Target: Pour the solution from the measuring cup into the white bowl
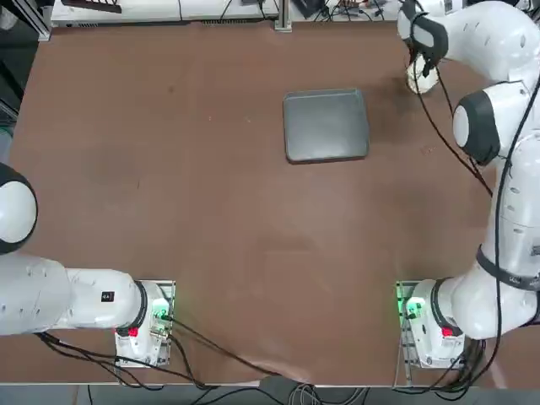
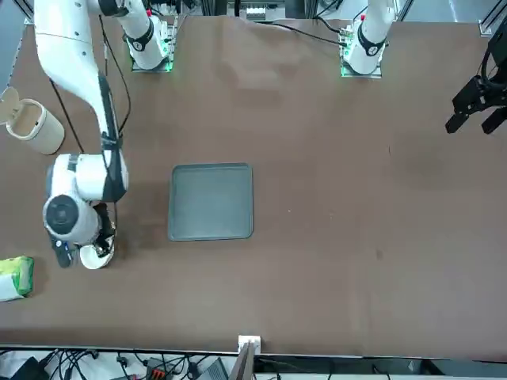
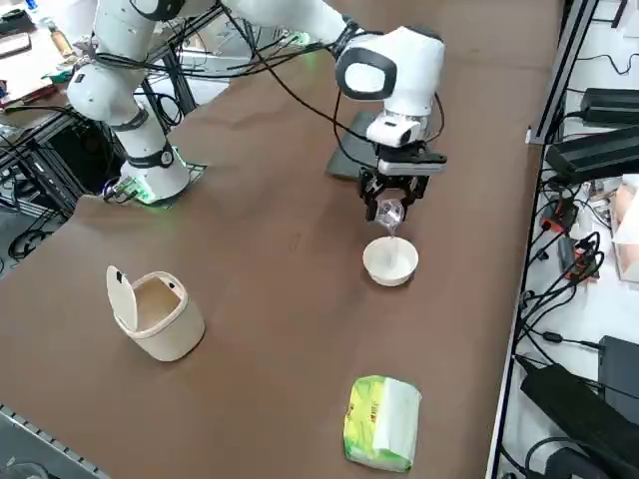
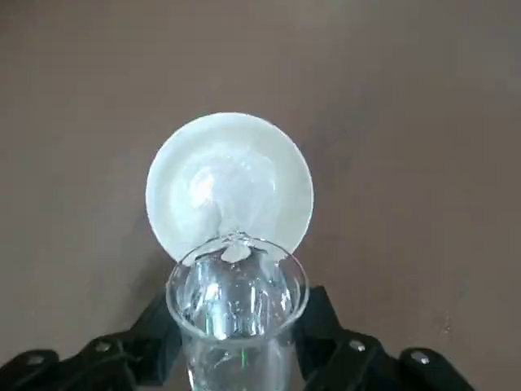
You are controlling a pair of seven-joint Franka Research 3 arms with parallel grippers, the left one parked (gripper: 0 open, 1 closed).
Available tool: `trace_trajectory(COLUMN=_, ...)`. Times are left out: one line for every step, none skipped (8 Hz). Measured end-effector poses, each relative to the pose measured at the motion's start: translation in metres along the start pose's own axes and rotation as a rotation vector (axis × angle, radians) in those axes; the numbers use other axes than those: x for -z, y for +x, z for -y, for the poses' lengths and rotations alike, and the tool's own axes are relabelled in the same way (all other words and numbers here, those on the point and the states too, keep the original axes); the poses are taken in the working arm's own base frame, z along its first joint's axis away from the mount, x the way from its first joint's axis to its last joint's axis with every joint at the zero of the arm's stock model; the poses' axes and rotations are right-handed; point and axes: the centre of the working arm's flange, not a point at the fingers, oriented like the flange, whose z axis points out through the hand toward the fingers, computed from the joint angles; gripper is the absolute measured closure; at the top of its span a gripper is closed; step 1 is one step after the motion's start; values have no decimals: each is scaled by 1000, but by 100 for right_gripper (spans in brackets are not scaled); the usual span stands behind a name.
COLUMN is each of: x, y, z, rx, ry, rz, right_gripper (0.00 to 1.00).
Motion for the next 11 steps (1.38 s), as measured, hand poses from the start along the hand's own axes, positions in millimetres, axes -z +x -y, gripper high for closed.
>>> trace_trajectory(x=-4, y=9, z=-6, rx=10, ry=19, rz=46, right_gripper=27)
trace_trajectory(x=-8, y=19, z=-13, rx=14, ry=39, rz=86, right_gripper=27)
trace_trajectory(x=-12, y=31, z=-21, rx=12, ry=65, rz=127, right_gripper=27)
trace_trajectory(x=-15, y=44, z=-29, rx=-3, ry=104, rz=175, right_gripper=27)
trace_trajectory(x=-15, y=57, z=-35, rx=-35, ry=162, rz=234, right_gripper=27)
trace_trajectory(x=-17, y=68, z=-41, rx=-71, ry=223, rz=295, right_gripper=27)
trace_trajectory(x=-20, y=77, z=-47, rx=-112, ry=273, rz=351, right_gripper=27)
trace_trajectory(x=-26, y=83, z=-50, rx=-166, ry=320, rz=410, right_gripper=27)
trace_trajectory(x=-33, y=87, z=-52, rx=-227, ry=371, rz=476, right_gripper=27)
trace_trajectory(x=-41, y=92, z=-54, rx=-276, ry=408, rz=526, right_gripper=27)
trace_trajectory(x=-46, y=97, z=-58, rx=-308, ry=428, rz=551, right_gripper=27)
